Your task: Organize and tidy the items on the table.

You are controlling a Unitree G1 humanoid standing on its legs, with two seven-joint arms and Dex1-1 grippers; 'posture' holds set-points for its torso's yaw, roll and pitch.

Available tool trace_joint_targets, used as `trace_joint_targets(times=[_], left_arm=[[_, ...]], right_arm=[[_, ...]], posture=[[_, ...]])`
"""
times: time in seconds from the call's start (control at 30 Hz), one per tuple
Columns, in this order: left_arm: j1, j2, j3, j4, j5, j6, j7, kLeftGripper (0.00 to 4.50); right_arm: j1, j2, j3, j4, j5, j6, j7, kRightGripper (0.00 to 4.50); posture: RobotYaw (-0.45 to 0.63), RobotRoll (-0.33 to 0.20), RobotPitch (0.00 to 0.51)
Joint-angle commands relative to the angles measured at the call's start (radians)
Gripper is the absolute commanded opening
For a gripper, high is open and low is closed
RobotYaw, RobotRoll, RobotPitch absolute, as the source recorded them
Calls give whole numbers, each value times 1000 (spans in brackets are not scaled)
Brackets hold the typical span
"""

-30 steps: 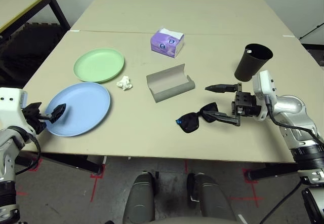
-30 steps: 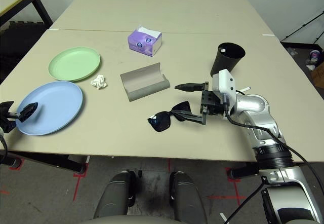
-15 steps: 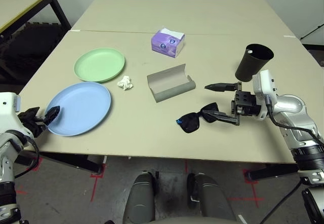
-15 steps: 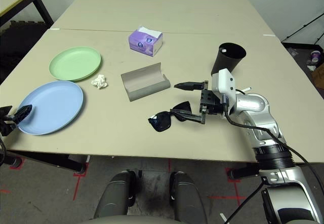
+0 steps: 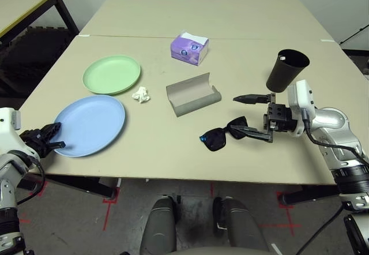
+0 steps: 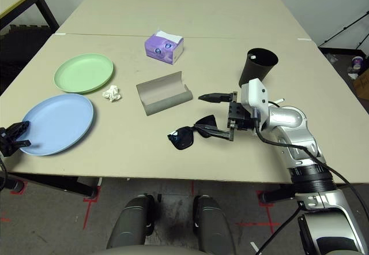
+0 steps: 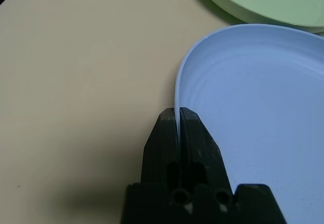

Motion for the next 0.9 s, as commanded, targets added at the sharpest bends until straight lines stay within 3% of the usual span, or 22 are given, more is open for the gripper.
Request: trace_joint_targets(times=[0.03,0.47,0.7,0.9], left_arm=[[48,-10,15,-40,-43,86,-21,32],[140,-48,187,-207,-208,224,34,32],[54,-118,187,-355,-286,284,155,32],[-118,-115,118,-303,-275,276,200,32]], right_arm=[[10,-7,5,-6,-12,-10,-3,4500],[13,-12,2,8,-18,-21,1,4500],[6,-7,7,15,-21,-26,0,4500],[-2,-2,12,20,-24,-28,3,4500]], posture=[[24,0,107],[25,0,103],[32,0,101],[33,0,103]])
